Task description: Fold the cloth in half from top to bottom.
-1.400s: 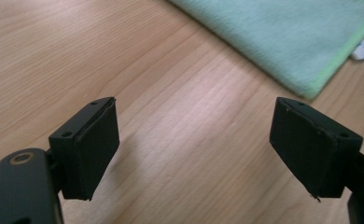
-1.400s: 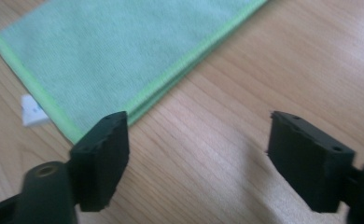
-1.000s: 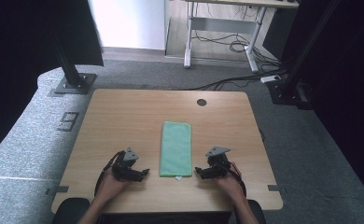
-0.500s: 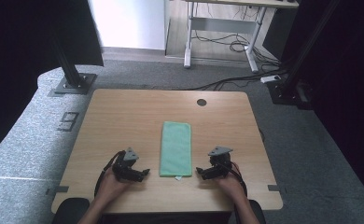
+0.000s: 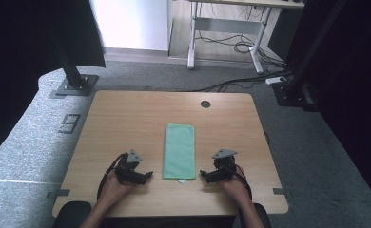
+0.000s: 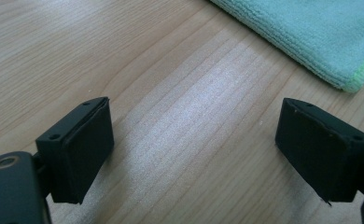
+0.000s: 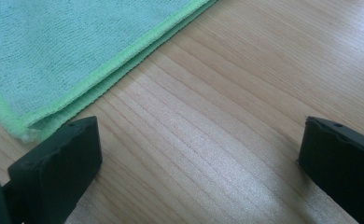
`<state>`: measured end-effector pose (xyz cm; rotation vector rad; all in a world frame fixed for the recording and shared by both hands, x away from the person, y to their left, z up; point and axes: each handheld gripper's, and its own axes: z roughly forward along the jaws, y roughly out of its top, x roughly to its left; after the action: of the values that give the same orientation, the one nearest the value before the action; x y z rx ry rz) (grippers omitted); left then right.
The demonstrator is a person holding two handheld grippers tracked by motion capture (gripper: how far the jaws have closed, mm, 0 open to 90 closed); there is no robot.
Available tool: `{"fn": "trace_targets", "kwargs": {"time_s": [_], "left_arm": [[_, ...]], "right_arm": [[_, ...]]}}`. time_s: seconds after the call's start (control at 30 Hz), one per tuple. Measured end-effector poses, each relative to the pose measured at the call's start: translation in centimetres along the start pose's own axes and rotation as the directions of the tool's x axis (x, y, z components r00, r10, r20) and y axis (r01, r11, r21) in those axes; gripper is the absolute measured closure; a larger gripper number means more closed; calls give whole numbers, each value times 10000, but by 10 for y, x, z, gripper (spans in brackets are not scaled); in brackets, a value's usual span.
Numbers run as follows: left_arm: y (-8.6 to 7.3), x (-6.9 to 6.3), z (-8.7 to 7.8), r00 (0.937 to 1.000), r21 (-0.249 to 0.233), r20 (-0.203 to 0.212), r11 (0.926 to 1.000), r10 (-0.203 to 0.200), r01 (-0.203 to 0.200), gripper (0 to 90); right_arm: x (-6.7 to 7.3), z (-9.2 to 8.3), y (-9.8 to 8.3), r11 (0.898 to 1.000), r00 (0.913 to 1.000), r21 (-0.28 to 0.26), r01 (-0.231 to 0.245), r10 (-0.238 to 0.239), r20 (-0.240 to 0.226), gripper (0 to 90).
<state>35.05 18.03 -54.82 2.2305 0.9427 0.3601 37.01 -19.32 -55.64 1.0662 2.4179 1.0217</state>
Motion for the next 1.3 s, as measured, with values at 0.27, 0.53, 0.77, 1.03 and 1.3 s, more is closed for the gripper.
{"fn": "trace_targets", "kwargs": {"time_s": [0.27,0.53,0.77,1.03,1.3], "left_arm": [[2,-1,2,9996,173,176,9996,209,-212,46],[2,-1,3,9998,223,145,9996,158,-161,31],[3,-2,4,9997,270,158,9994,199,-203,7],[4,-2,5,9997,303,156,9993,193,-197,0],[7,-1,8,9997,305,160,9994,167,-172,0]], "right_arm": [[0,0,0,10000,10000,4,-55,55,62,0],[1,1,3,9997,9996,42,-243,243,128,0],[2,1,11,9995,9995,-104,-287,288,108,0],[6,11,29,9995,9996,-188,-272,274,59,0],[4,25,46,9985,9985,-200,-506,510,193,0]]}}
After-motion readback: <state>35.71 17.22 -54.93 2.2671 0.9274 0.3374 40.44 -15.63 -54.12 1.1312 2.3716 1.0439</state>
